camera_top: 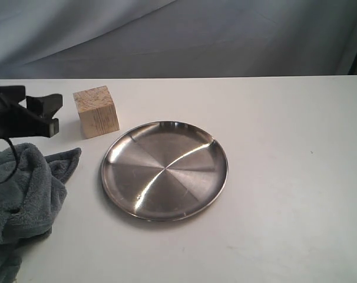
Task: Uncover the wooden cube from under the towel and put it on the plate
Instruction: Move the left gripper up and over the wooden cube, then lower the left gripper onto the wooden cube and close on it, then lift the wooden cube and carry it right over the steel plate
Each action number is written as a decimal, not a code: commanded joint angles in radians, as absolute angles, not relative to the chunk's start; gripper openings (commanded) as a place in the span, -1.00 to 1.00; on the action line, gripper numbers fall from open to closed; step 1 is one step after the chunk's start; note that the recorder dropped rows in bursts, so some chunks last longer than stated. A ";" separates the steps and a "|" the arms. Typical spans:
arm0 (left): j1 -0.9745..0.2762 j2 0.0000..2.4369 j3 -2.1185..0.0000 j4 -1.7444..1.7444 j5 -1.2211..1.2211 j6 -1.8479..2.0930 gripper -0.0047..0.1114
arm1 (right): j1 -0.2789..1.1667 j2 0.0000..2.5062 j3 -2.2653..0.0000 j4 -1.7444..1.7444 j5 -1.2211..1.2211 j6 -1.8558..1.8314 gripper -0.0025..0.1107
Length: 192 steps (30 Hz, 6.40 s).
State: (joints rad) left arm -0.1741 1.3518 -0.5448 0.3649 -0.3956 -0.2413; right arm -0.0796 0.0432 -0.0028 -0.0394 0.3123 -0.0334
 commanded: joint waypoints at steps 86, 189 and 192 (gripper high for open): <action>-0.151 2.250 -1.771 -0.305 0.675 1.019 0.88 | -0.079 0.039 0.000 -0.041 0.310 -0.045 -0.96; -0.304 1.419 -0.856 -1.343 0.345 1.649 -0.92 | -0.079 0.039 0.000 -0.041 0.308 -0.045 -0.96; -0.351 1.427 -0.839 -1.426 0.313 1.698 -0.92 | -0.079 0.039 0.000 -0.041 0.308 -0.045 -0.96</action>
State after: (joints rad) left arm -0.3155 1.4390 -0.8492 -1.3147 0.3807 1.6419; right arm -0.0796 0.0432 -0.0028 -0.0394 0.3146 -0.0369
